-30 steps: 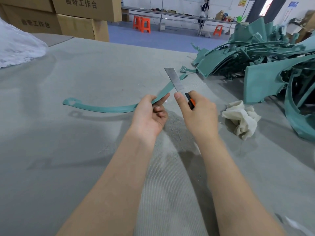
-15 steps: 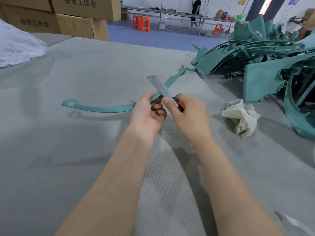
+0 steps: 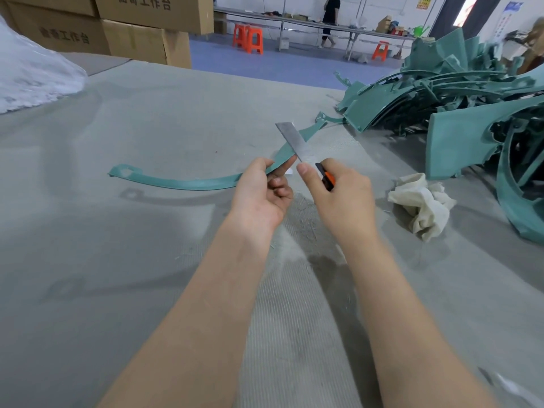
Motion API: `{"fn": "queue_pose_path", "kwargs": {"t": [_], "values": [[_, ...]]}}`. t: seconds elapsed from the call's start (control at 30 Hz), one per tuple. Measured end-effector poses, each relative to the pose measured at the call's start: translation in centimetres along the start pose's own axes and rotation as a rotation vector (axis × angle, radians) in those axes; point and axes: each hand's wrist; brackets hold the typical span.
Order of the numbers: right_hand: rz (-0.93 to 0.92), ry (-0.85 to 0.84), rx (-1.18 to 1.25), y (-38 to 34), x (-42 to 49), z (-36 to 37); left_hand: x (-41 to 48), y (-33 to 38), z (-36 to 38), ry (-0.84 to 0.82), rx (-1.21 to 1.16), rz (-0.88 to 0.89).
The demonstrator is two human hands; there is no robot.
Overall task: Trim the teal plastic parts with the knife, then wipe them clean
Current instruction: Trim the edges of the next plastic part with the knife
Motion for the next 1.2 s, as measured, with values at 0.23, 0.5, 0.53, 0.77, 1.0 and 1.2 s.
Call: {"fn": "queue_pose_path", "kwargs": {"t": [0.23,0.5,0.53,0.77,1.0,1.2], "values": [[0.005,-0.052,0.002,-0.2,-0.1,0.1,0.0,0.0,-0.1,0.052,0.068,0.011],[-0.011,-0.11,-0.005,-0.4,-0.3,0.5,0.2,-0.1,-0.3,0.066,0.016,0.007],[-0.012,-0.11,-0.007,-0.5,-0.3,0.5,0.2,-0.1,-0.3,0.063,0.013,0.007],[-0.026,-0.11,-0.028,-0.5,-0.4,0.5,0.1,-0.1,-0.2,0.052,-0.032,-0.009],[-0.081,-0.148,-0.064,-1.0,-0.7,0.9,-0.1,0.1,-0.3,-0.03,-0.13,-0.058],[-0.111,-0.185,-0.062,-0.9,-0.8,1.3,-0.6,0.4,-0.5,-0.023,-0.12,-0.051]]}}
Point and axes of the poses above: each hand's wrist, its own x-axis towards the middle knuckle, its own z-axis out of the palm, y = z × x, and after that the axes turned 1 degree about z, right-handed
